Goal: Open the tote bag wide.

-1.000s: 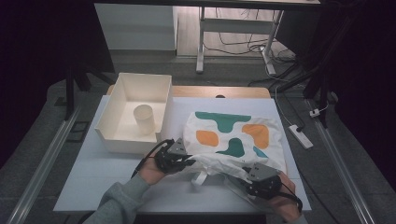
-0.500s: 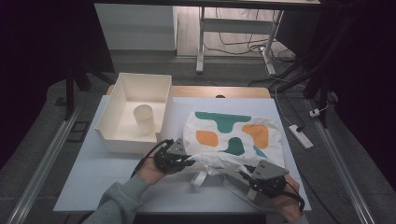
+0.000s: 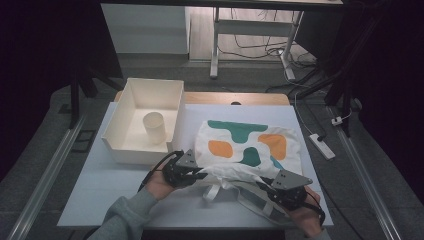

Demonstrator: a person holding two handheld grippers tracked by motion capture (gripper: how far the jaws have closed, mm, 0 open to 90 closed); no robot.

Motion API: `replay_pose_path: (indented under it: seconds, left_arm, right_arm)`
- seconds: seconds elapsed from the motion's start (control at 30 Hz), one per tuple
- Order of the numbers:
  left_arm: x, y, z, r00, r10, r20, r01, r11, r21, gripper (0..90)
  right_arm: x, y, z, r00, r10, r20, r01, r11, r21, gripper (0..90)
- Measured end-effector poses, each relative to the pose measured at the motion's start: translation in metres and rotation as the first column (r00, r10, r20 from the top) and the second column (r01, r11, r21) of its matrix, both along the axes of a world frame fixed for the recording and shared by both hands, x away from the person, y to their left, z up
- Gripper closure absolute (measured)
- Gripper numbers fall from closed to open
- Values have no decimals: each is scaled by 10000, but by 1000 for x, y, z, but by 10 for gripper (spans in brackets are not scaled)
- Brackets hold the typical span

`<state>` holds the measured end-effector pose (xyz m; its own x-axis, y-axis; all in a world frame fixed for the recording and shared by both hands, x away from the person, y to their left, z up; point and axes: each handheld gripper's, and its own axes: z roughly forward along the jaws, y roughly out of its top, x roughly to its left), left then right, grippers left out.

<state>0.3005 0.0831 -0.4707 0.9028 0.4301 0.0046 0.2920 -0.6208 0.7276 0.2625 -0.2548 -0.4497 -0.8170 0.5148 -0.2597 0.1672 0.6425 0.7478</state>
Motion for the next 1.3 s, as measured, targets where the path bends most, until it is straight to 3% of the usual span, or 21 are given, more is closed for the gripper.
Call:
replay_pose_path:
  seconds: [0.17,0.23,0.27,0.37,0.43,0.47,0.6,0.77,1.0,1.3]
  left_arm:
    - [-20,17,10,10000,-19,-32,17,9991,-432,806]
    - [-28,28,15,9997,-43,-237,22,9962,-868,805]
    - [-30,32,17,9994,-47,-336,10,9941,-1086,804]
    - [-30,37,21,9994,228,-276,-259,9930,-1149,804]
    - [-24,36,19,9984,426,-369,-464,9929,-1098,805]
    - [-20,35,17,9979,502,-410,-542,9930,-1053,805]
    - [-7,26,8,9966,737,-372,-760,9950,-649,805]
    - [2,19,0,9948,891,-502,-913,9948,-445,807]
    - [8,11,-11,9925,1096,-533,-1090,9939,139,808]
    - [15,7,-23,9895,1171,-848,-1142,9927,377,808]
  right_arm:
    - [-7,7,21,9979,637,-130,-627,9958,671,827]
    - [-7,9,27,9967,802,-112,-791,9939,764,828]
    - [-6,15,40,9941,1082,99,-1087,9899,906,829]
    - [0,20,46,9931,1152,227,-1168,9889,915,829]
    - [18,25,46,9953,962,74,-964,9898,1048,830]
    - [18,25,46,9953,962,74,-964,9898,1048,830]
    - [54,22,32,9964,363,-769,-254,9900,1388,831]
    - [80,19,14,9915,148,-1295,45,9890,1478,832]
    - [96,22,-3,9870,-126,-1604,323,9921,1209,834]
    - [110,25,-30,9750,-383,-2189,544,9962,678,836]
